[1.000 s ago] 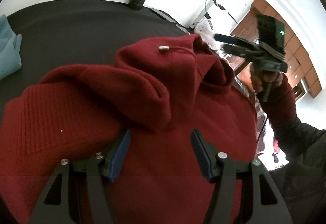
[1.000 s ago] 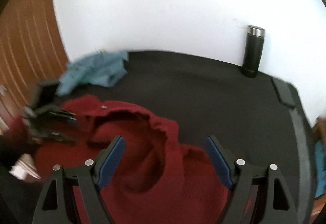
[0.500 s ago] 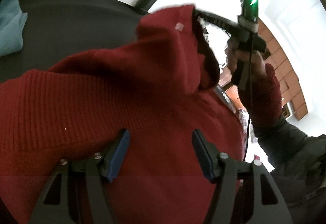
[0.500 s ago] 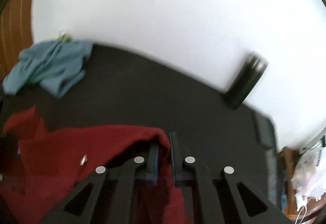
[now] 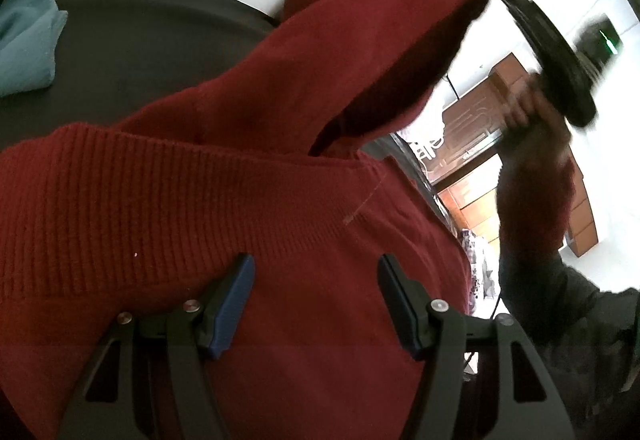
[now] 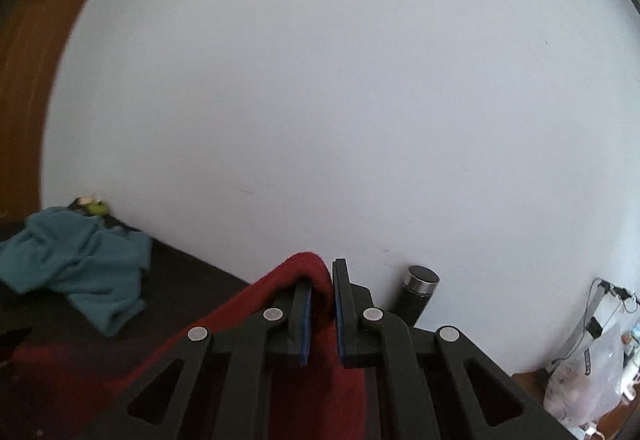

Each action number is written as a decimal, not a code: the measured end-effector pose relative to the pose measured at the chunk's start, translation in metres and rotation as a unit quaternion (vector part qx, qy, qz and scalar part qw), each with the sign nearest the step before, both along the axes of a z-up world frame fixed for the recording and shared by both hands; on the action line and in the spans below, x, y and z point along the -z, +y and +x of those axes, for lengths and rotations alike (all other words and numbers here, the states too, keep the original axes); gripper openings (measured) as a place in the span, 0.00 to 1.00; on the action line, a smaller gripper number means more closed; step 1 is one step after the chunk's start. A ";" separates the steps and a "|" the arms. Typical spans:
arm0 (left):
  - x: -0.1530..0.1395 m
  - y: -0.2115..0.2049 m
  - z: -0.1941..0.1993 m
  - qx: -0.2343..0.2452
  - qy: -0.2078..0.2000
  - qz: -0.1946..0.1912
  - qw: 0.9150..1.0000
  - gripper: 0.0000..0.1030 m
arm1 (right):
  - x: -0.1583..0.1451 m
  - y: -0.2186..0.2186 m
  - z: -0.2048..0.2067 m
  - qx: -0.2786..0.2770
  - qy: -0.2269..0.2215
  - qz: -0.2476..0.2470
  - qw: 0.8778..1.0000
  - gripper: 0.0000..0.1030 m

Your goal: Fold clothes

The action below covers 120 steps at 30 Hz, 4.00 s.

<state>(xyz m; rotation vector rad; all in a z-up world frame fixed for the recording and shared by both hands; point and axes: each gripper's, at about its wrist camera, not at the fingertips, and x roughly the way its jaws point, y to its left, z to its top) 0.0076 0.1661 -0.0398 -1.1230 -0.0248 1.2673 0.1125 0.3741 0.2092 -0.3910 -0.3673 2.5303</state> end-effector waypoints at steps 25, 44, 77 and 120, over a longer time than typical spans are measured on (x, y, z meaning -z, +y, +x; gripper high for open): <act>-0.015 -0.025 -0.002 -0.090 0.005 -0.031 0.995 0.74 | 0.164 -0.163 0.170 -0.258 -0.309 -0.066 0.913 0.33; -0.019 0.014 0.045 -0.056 0.009 -0.094 0.994 0.79 | 0.145 -0.069 0.137 -0.117 -0.148 -0.226 0.956 0.76; -0.023 -0.073 0.014 -0.160 -0.060 -0.002 0.985 0.82 | 0.169 -0.119 0.075 -0.188 -0.174 -0.257 0.932 0.76; -0.091 -0.062 0.048 -0.134 -0.012 0.032 0.990 0.83 | 0.197 -0.161 0.147 -0.288 -0.139 -0.233 0.918 0.63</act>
